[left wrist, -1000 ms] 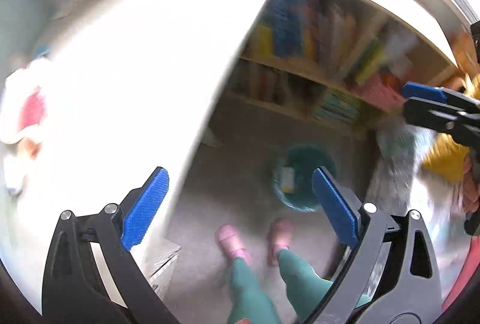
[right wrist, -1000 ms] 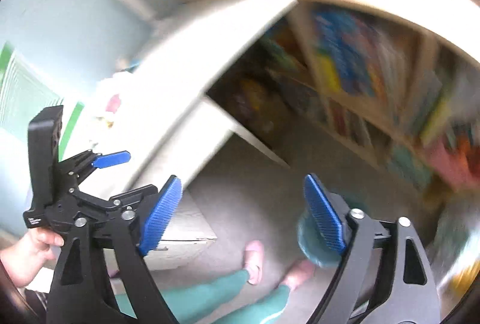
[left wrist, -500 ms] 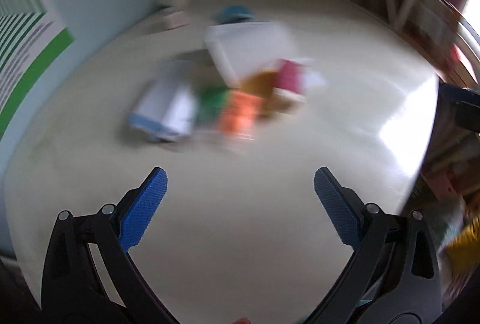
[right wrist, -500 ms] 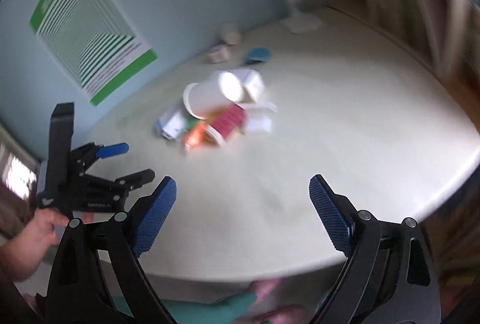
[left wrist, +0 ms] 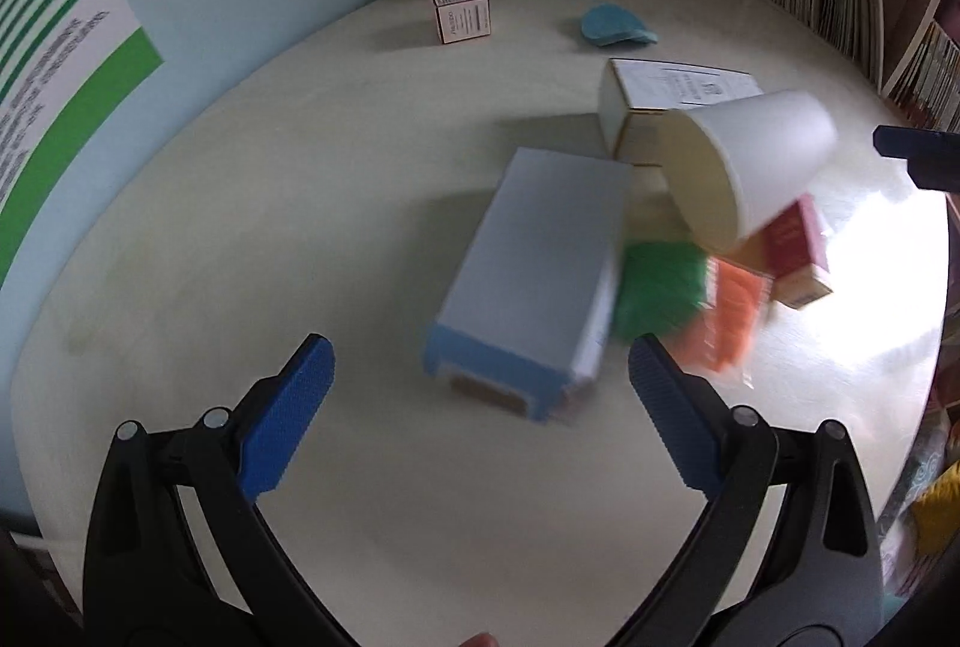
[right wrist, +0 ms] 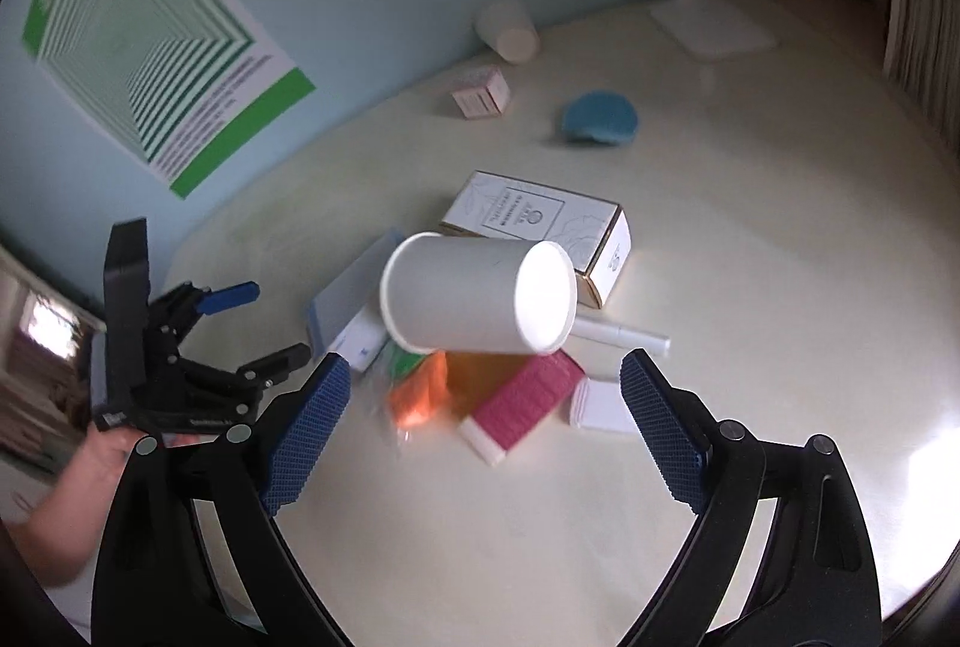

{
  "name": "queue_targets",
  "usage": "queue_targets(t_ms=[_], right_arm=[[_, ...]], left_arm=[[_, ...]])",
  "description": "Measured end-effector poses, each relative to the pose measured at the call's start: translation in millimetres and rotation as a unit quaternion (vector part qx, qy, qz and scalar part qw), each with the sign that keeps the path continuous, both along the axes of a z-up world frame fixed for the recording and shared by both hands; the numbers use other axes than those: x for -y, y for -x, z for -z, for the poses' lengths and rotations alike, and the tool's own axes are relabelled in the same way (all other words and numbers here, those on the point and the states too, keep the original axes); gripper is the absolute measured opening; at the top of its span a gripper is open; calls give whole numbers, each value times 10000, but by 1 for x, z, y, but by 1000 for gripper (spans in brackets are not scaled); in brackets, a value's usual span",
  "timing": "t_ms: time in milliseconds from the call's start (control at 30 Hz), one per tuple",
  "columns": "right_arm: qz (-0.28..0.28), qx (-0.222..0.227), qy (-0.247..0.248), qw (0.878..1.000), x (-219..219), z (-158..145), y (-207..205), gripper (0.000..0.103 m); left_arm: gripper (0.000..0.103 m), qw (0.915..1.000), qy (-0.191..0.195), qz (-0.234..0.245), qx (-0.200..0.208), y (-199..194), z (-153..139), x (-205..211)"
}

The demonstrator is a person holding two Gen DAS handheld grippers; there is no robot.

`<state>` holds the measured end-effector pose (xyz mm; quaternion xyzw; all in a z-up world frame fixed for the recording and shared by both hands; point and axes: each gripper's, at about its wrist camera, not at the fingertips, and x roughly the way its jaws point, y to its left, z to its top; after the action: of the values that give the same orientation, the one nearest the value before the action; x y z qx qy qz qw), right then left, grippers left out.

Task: Collect trash
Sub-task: 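Grasp the white box with the left tool while the right tool grasps the paper cup, then carry the box and cup over the wastebasket and open both tools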

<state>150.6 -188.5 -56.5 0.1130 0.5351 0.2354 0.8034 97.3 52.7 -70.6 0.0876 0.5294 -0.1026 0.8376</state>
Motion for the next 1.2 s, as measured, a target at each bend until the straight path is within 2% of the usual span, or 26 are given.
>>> queue_targets(t_ms=[133,267,467,500,533,567,600,700,800,1033,1200], right_arm=[[302,-468,-465,9974,9,20,-22,91],[477,-802,-650,9935,8,39,-36,91],[258,-1078,-786,9907,-9,54,-47,90],[191,-1065,-739,9914,-13,54,-47,88],[137,-1060,-755,9914,-15,55,-47,78],[112,-1085,-814,9907,-18,56,-48,75],[132,-1107,-887,9898,-18,56,-48,72],[172,-1001,-950,9903,-19,52,-46,66],[147,-877,-993,9911,-20,43,-42,61],[147,-391,-1232,9915,-9,10,-27,60],[366,32,-1476,9884,23,-21,1,60]], left_arm=[[96,9995,92,251,-191,-20,15,2],[96,9983,127,487,-299,-33,25,7],[96,9975,256,545,-369,-43,36,10],[96,9973,297,562,-369,-43,37,11],[95,9973,300,575,-351,-44,38,12],[91,9973,297,586,-342,-45,38,12],[83,9972,289,600,-336,-46,38,13],[69,9968,397,624,-320,-46,35,14],[60,9966,456,656,-206,-42,28,15],[58,9973,391,623,65,-32,4,19],[58,9969,375,627,300,-19,-25,28]])
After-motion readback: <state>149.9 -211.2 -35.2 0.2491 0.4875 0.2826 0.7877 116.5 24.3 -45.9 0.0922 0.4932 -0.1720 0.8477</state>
